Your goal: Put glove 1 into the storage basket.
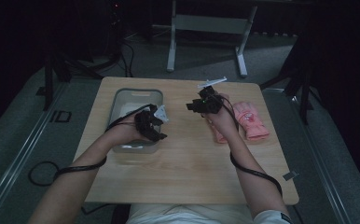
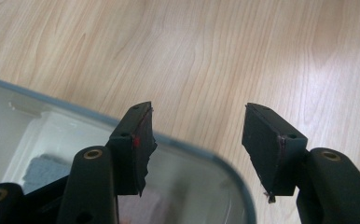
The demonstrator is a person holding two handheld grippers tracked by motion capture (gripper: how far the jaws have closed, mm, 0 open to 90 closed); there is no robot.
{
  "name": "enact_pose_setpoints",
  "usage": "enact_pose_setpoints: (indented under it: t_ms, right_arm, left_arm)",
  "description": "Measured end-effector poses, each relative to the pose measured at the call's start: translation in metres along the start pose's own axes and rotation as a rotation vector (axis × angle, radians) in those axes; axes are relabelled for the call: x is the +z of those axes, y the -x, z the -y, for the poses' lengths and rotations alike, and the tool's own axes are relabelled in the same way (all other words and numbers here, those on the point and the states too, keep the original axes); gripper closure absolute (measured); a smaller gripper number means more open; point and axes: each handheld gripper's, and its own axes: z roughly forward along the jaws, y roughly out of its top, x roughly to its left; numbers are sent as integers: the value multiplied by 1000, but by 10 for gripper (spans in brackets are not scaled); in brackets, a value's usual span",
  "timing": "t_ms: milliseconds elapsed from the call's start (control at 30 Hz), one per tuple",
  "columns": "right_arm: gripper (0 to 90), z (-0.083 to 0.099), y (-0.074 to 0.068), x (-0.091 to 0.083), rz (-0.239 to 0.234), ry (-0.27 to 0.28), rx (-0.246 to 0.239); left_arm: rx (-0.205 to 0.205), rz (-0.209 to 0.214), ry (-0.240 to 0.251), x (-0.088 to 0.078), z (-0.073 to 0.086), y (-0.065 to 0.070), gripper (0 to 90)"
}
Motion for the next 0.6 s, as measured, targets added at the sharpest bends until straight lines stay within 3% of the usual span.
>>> enact_pose_setpoints:
  t_ms: [100, 233, 400, 467, 500, 600]
  right_arm:
    - [609, 9, 11, -6, 14, 9, -2]
    - [613, 18, 23, -12, 38, 4, -1]
    - [609, 26, 40, -21, 65, 6, -9]
    - [609, 26, 40, -21, 65, 6, -9]
    - [609, 28, 42, -22, 72, 3, -15]
    - [610, 37, 56, -26, 90, -16, -5]
  left_arm:
    - [-25, 10, 5, 8, -9, 8, 429]
    - [-27, 26, 9, 11, -15, 15, 437]
    - [-50, 12, 22, 15, -19, 31, 436]
    - [-57, 16, 28, 16, -19, 34, 436]
    - [-92, 5, 36, 19, -17, 43, 436]
    - [-114, -3, 34, 23, -12, 58, 424]
